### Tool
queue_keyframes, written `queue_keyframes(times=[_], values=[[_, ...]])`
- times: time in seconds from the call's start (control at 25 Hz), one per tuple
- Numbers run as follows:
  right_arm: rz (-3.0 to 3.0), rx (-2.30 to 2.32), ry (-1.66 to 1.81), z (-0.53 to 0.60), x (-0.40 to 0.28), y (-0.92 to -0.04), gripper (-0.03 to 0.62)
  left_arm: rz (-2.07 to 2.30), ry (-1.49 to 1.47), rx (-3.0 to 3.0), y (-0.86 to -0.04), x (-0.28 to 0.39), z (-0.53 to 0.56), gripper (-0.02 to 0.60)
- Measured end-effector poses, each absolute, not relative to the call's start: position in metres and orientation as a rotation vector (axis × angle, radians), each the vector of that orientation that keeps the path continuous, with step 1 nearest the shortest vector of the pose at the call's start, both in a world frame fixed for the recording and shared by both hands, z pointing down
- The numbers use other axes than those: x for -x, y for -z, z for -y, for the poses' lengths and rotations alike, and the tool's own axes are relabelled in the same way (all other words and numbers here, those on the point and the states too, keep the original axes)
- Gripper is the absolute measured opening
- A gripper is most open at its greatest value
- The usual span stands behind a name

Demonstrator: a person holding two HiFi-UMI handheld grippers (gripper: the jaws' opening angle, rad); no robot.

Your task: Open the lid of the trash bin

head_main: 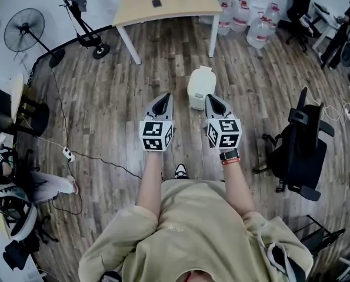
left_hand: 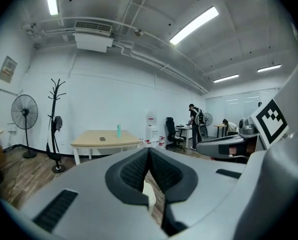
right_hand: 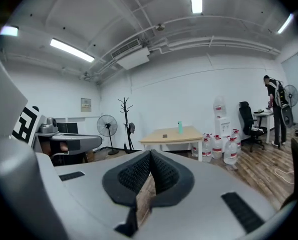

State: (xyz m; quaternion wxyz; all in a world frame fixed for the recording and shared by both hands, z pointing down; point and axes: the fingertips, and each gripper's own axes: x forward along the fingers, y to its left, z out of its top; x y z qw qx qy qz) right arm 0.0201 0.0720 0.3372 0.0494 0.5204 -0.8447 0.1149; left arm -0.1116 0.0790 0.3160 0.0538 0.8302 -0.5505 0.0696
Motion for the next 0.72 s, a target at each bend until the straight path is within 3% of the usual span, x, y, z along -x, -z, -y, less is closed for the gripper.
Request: queue_keyframes(times=[0.72], values=[[2.38,-1.839,-0.392,-0.006,-0.002,-0.365,0.012,1.365,-0.2,-2.664,-0.347,0.126,0.014,0.023]])
